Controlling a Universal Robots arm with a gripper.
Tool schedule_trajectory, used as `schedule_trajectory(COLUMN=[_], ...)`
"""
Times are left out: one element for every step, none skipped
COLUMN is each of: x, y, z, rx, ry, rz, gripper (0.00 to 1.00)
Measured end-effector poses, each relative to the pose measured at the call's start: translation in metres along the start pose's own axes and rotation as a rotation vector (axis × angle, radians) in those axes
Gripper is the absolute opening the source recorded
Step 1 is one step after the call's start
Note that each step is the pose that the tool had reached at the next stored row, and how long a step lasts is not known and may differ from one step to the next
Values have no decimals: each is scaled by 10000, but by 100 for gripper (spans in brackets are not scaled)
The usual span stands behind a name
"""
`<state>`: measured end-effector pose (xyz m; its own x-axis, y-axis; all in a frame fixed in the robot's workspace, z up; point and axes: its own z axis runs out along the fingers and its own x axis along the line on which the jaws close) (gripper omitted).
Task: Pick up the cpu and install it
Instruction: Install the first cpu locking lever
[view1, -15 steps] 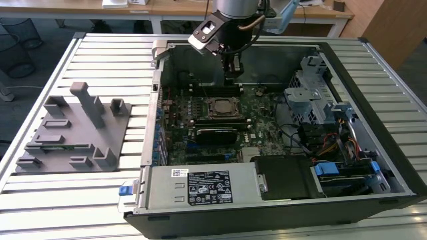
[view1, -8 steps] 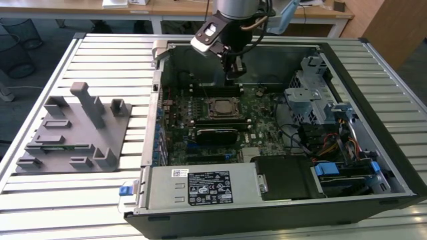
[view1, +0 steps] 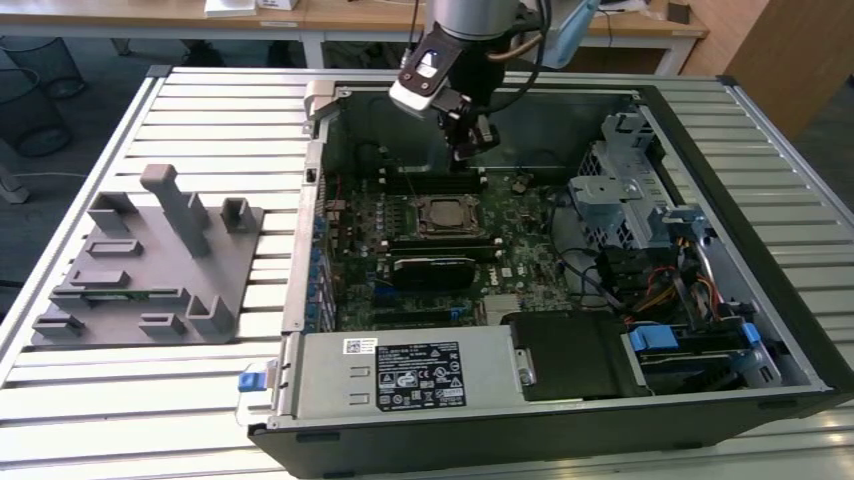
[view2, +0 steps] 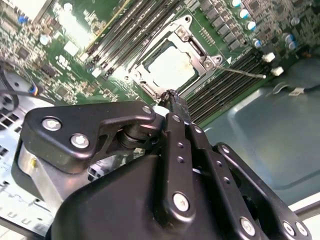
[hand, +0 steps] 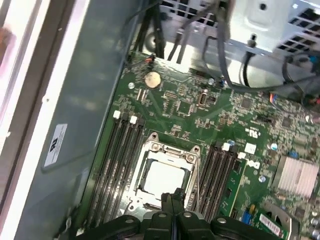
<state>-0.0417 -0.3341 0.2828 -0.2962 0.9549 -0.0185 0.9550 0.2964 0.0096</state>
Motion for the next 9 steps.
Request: schedule_trajectory(x=[0, -1, -2, -4, -5, -5, -5, -5, -5], y=[0, -1, -1, -2, -2, -2, -2, -2, -2], z=[1, 2, 3, 3, 3, 3, 3, 3, 3], rx=[-5, -8, -10, -11, -13, -12, -12, -12, -12], ry=[2, 4, 4, 5, 6, 5, 6, 6, 6], rz=[-135, -256, -368, -448, -479, -494, -506, -530, -572], gripper=[11, 11, 11, 11, 11, 11, 11, 11, 11])
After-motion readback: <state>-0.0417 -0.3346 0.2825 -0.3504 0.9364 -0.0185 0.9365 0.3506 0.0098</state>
